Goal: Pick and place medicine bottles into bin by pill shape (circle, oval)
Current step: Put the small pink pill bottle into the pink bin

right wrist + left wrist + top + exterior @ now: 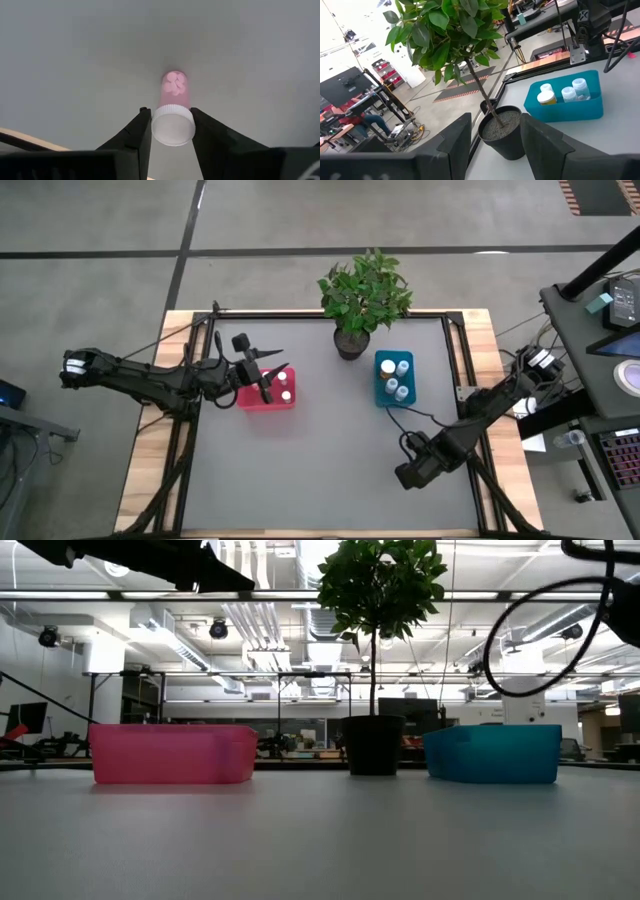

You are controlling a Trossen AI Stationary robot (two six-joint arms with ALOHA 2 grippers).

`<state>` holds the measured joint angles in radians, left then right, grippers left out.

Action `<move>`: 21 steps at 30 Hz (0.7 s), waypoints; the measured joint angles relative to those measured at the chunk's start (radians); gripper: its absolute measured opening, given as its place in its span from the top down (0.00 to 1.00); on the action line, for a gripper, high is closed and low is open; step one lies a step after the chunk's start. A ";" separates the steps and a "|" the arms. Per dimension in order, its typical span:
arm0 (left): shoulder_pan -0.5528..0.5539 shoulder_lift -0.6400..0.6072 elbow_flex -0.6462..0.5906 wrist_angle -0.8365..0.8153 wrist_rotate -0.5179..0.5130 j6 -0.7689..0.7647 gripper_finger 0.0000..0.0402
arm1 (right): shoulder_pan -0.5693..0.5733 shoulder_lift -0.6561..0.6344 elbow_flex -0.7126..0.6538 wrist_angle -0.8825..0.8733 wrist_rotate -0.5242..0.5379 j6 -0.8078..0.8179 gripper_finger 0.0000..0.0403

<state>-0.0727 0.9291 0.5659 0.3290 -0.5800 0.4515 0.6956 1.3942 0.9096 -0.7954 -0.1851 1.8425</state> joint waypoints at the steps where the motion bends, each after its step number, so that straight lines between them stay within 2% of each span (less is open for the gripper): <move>1: 0.000 0.000 0.000 0.000 0.000 0.000 0.62 | 0.000 -0.004 0.005 -0.003 0.013 -0.007 0.73; 5: 0.000 0.000 0.000 0.004 0.000 -0.002 0.62 | -0.015 -0.018 0.046 0.002 0.132 -0.061 0.73; 11: 0.000 0.000 0.000 0.019 0.000 -0.037 0.62 | -0.079 -0.014 0.111 0.004 0.278 -0.264 0.73; 14: -0.004 0.000 0.000 0.029 0.001 -0.061 0.62 | -0.119 -0.007 0.126 0.005 0.316 -0.383 0.73; 21: -0.051 0.000 0.002 0.029 0.001 -0.132 0.62 | -0.226 0.022 0.206 0.012 0.320 -0.672 0.73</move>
<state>-0.1237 0.9291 0.5677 0.3579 -0.5789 0.3195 0.4695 1.4166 1.1152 -0.7837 0.1345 1.1700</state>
